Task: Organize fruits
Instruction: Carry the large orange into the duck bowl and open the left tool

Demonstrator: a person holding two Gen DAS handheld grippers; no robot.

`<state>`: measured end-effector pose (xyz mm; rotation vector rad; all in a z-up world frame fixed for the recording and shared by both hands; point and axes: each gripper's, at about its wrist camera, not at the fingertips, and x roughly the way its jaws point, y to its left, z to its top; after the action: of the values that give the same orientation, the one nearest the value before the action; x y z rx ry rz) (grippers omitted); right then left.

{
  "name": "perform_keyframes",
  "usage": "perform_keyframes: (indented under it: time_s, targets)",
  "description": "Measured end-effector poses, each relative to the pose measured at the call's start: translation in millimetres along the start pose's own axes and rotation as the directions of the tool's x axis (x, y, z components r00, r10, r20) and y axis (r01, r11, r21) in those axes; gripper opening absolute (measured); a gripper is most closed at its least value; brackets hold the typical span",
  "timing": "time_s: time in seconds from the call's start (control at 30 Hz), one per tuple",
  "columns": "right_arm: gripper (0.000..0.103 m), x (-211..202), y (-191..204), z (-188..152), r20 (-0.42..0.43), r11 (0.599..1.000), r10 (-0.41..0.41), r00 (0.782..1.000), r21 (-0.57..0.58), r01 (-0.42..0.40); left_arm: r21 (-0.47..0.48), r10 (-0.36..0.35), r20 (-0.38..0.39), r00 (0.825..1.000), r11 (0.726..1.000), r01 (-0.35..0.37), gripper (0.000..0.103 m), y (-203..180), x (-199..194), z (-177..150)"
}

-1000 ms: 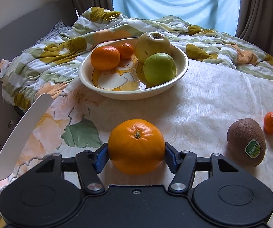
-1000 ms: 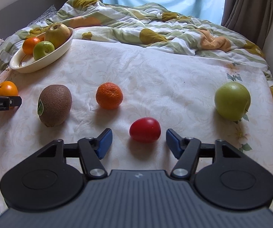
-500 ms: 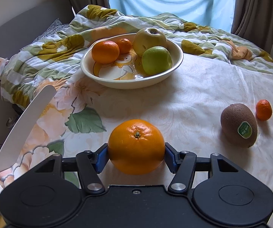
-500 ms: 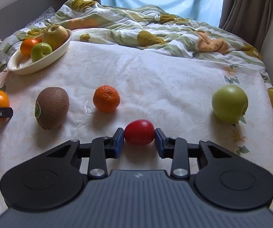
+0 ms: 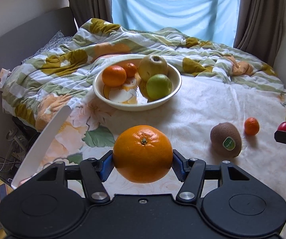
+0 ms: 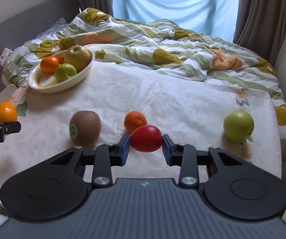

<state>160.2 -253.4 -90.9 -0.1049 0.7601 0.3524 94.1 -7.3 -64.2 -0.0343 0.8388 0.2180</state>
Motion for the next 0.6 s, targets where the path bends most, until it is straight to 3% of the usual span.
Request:
perform_keyframes:
  time_s: [0.3,0.6]
  targets:
    - [0.05,-20.4,31.5,30.4,0.044,0.999,0.045,0.998,-0.006,-0.045,-0.005,0.001,0.071,0.997,1.0,0.0,0.064,24.0,-25.2,26.7]
    - [0.05,-20.8,77.5,67.1,0.074,0.998,0.066,0.995,-0.001,-0.066,0.028,-0.037,0.094,0.995,0.999,0.035,0.064,55.6,-16.8,58.7]
